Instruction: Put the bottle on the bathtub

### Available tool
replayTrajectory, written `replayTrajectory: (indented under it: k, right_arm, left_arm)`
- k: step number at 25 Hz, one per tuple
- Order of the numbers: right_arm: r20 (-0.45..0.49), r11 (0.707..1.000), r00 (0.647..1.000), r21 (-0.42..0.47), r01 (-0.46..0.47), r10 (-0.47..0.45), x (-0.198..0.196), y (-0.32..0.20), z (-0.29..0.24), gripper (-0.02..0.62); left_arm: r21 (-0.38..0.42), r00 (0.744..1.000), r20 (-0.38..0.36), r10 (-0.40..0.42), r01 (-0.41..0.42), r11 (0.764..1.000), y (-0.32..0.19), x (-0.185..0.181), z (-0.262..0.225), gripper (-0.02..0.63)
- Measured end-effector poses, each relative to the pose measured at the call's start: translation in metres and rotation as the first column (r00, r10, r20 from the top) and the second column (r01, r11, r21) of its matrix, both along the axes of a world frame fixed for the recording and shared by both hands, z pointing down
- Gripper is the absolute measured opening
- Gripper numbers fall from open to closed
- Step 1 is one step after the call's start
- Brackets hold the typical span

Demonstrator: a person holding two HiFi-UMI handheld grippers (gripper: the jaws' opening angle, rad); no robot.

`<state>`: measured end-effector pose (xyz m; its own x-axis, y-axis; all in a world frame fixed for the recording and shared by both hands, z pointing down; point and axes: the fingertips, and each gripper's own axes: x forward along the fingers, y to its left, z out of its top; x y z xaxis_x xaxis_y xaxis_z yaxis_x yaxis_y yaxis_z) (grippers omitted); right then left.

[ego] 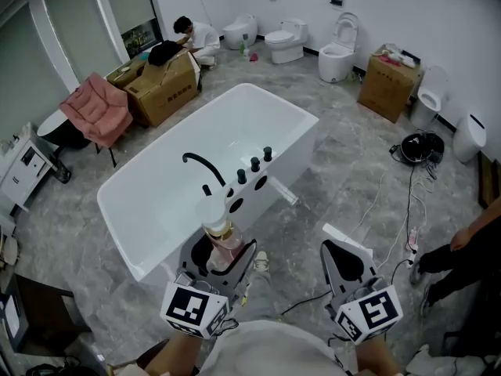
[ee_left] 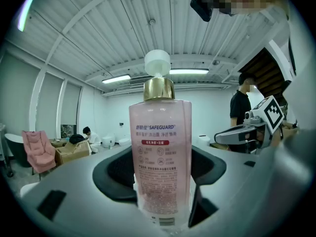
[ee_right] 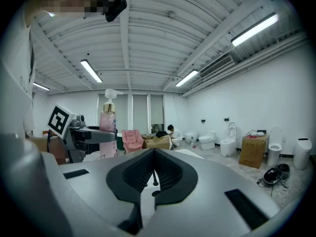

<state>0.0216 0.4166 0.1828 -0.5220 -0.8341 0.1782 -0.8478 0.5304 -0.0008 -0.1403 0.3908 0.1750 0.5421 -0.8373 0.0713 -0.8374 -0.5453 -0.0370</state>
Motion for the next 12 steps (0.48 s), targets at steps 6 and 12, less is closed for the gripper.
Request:
replayTrajectory:
  k: [6,12]
  right_arm:
    - [0.071,1.0,0.997,-0.007,0.017,-0.017,0.002,-0.056,0.02,0.028]
    - [0.056,0.998,0.998,-0.049,0.027,-0.025,0.002,-0.137,0.034,0.028]
  left_arm:
    - [0.016,1.0,-0.005,0.001,-0.001,1.0,-0.057,0.006,0.022,0.318]
    - [-0.002,1.0,-0.017,0.009,-0.009,1.0,-0.136,0.007,0.033,0.318]
